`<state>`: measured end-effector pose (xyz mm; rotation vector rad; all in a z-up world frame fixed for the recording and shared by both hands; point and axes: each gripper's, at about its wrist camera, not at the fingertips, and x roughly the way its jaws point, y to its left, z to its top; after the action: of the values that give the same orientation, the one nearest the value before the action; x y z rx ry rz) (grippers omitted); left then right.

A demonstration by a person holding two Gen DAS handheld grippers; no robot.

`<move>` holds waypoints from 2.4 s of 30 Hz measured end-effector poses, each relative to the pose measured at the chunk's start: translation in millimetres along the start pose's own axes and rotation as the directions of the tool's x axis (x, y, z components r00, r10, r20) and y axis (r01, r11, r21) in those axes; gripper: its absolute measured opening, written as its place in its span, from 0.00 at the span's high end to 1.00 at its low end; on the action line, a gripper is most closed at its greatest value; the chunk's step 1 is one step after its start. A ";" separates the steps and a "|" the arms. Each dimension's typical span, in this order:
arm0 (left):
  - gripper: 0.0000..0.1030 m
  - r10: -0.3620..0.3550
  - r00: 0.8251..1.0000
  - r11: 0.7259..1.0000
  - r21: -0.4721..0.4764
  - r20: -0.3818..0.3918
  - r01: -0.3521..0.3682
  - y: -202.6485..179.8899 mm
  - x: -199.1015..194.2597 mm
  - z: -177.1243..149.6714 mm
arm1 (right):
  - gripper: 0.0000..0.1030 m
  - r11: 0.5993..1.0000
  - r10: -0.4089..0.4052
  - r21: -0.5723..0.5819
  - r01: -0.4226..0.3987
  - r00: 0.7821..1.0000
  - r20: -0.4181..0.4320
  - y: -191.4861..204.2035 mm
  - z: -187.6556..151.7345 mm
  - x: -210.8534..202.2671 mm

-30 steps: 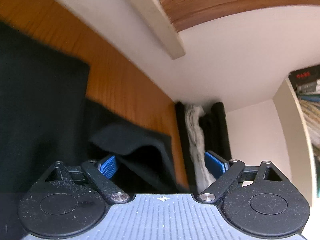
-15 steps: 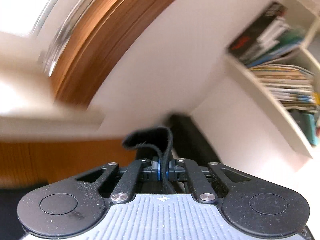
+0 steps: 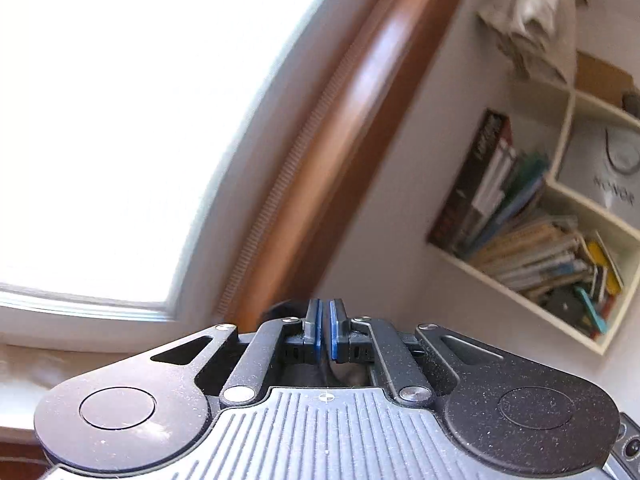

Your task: Fold clothes

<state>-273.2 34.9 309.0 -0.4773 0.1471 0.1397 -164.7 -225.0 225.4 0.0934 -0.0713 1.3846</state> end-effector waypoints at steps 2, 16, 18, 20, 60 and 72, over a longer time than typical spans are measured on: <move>0.96 0.023 1.000 1.000 -0.009 0.015 -0.022 13.5 -19.2 2.1 | 0.94 1.000 0.024 0.013 -0.024 1.000 -0.014 7.0 -0.5 16.5; 0.87 0.219 0.971 0.970 -0.081 -0.099 -0.228 138.6 -120.6 -63.5 | 0.94 0.997 0.075 0.007 -0.076 0.965 -0.252 45.4 -65.3 115.7; 0.81 0.235 0.966 0.964 -0.105 -0.105 -0.246 149.1 -131.0 -76.9 | 0.94 0.998 0.059 0.012 -0.057 0.964 -0.258 37.6 -64.0 122.2; 0.81 0.247 0.962 0.958 -0.118 -0.113 -0.260 155.1 -137.4 -89.2 | 0.94 0.999 0.034 0.013 -0.032 0.965 -0.259 29.9 -59.8 128.7; 0.11 0.188 0.981 0.508 -0.859 0.038 -0.064 230.6 -111.4 -205.3 | 0.94 0.992 0.017 -0.114 -0.053 0.954 -0.299 63.2 -81.2 126.6; 0.98 0.120 0.991 0.696 -0.717 0.055 -0.045 219.8 -91.2 -185.1 | 0.94 0.988 0.057 -0.123 -0.098 0.951 -0.303 77.8 -78.5 118.8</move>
<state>-419.4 132.7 64.3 -1.2558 0.0076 0.3144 -219.7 -86.2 161.8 -0.2363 0.0837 1.4549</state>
